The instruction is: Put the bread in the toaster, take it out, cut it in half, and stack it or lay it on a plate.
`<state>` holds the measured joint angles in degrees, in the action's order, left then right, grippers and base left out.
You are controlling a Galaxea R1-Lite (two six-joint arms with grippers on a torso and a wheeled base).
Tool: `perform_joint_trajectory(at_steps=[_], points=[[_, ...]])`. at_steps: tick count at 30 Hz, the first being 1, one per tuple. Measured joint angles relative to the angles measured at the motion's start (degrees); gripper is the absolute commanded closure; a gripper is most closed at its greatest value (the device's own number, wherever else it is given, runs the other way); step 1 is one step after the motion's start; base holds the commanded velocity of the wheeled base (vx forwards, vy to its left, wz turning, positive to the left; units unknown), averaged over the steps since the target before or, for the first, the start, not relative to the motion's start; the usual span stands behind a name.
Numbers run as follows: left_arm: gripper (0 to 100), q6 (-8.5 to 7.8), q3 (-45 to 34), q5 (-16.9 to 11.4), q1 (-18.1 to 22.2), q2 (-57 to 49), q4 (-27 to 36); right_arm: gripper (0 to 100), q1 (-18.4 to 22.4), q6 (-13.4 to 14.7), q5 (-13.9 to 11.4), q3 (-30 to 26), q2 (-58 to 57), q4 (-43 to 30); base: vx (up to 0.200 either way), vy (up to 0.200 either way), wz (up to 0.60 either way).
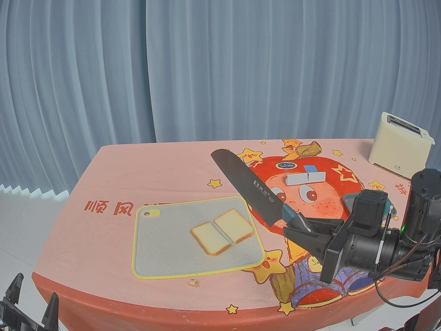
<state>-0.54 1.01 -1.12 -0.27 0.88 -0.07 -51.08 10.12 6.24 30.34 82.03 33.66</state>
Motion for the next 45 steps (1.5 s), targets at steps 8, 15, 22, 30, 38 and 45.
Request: perform_joint_trajectory(at_steps=[8, 15, 22, 30, 38, 45], points=[[0, 0.00, 0.0, 0.0, 0.0, 0.0, 0.0, 100, -0.1, 0.0, 0.0, -0.1, 0.0, 0.0, 0.000, 0.000, 0.00], [0, 0.00, 0.0, 0.0, 0.0, 0.0, 0.0, 100, 0.0, 0.0, 0.0, -0.1, 0.0, 0.0, 0.000, 0.000, 0.00], [0, 0.00, 0.0, 0.0, 0.0, 0.0, 0.0, 100, 0.0, 0.0, 0.0, 0.0, 0.1, 0.0, 0.000, 0.000, 0.00], [0, 0.00, 0.0, 0.0, 0.0, 0.0, 0.0, 100, 0.6, 0.0, 0.1, -0.1, 0.0, 0.0, 0.000, 0.000, 0.00], [0, 0.00, 0.0, 0.0, 0.0, 0.0, 0.0, 100, 1.7, -0.1, 0.8, -0.2, -0.3, 0.0, 0.000, 0.000, 0.00], [0, 0.02, 0.0, 0.0, 0.0, 0.0, 0.0, 100, 2.2, -0.1, 0.9, -0.4, -0.2, 0.0, 0.000, 0.000, 0.00]])
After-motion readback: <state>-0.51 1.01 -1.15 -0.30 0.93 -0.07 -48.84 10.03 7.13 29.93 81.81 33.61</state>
